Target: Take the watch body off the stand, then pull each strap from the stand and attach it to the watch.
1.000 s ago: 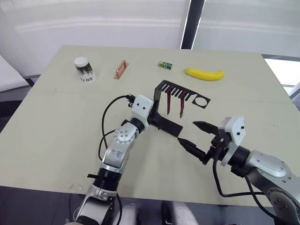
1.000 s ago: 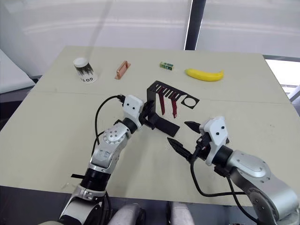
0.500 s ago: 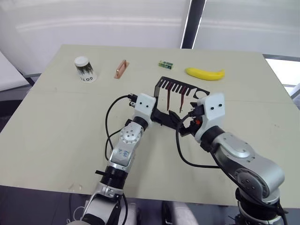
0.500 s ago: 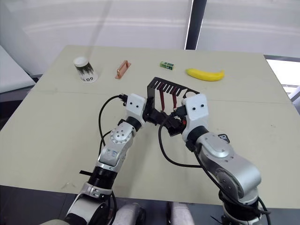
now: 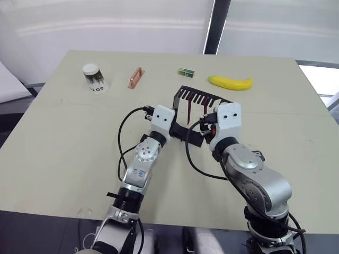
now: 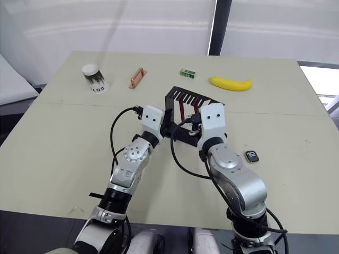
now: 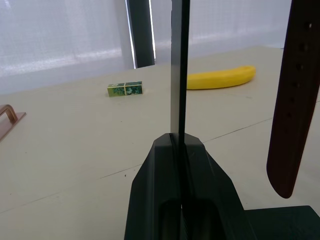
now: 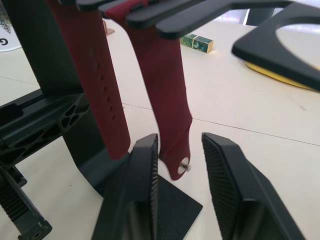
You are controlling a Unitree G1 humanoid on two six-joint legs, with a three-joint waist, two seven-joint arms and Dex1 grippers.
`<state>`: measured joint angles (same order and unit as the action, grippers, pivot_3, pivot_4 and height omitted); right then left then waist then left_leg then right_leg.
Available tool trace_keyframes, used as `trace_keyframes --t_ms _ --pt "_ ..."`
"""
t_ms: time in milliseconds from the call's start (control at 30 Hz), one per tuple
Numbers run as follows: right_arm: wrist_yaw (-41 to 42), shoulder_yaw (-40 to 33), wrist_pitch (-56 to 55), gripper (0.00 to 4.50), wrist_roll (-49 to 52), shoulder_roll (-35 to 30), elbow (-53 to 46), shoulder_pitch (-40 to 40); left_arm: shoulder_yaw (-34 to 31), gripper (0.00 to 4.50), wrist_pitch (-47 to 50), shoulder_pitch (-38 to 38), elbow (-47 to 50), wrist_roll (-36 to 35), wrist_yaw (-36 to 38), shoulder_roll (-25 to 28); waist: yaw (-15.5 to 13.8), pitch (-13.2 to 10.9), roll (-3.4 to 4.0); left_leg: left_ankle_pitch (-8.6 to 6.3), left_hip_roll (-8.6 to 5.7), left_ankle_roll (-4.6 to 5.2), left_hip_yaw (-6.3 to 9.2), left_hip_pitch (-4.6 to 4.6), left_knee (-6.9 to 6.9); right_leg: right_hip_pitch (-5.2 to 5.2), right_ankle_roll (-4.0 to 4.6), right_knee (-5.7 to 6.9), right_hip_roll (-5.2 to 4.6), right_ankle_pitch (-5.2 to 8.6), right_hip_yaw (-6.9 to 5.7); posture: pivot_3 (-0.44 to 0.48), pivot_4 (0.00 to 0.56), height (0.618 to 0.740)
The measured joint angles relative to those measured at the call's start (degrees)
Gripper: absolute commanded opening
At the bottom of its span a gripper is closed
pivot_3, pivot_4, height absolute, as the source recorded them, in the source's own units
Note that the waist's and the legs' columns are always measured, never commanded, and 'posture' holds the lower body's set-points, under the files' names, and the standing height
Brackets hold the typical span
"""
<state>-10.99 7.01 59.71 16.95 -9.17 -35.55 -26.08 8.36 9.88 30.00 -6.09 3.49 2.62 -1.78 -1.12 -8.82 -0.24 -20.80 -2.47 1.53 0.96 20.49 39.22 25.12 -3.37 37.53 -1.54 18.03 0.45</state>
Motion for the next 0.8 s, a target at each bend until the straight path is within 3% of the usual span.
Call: trace_keyframes --t_ms 133,300,800 --pt "0.5 0.8 -1.1 1.68 -1.7 0.6 0.4 -0.7 0.0 0.0 0.0 -0.1 0.1 0.1 0.0 0.0 0.0 0.0 0.0 0.01 0.0 -0.01 0.0 0.06 0.0 0.09 0.0 0.07 0.0 0.0 0.0 0.0 0.15 0.74" --pt "0.8 1.6 -2.2 0.04 -4.5 0.9 2.0 -0.7 -0.1 0.0 0.0 -0.1 0.1 0.1 -0.1 -0.2 0.0 0.0 0.0 0.01 -0.01 -0.01 -0.01 0.09 0.0 0.14 0.0 0.09 -0.01 0.0 0.0 0.0 0.15 0.74" --pt "7.2 3.9 -3.0 0.04 -7.8 -3.7 -4.8 0.8 -0.3 0.0 0.0 0.0 0.2 0.1 0.0 -0.3 0.0 0.0 0.0 0.01 -0.02 -0.02 -0.01 0.14 0.0 0.17 0.0 0.07 -0.01 0.0 0.01 0.0 0.15 0.74"
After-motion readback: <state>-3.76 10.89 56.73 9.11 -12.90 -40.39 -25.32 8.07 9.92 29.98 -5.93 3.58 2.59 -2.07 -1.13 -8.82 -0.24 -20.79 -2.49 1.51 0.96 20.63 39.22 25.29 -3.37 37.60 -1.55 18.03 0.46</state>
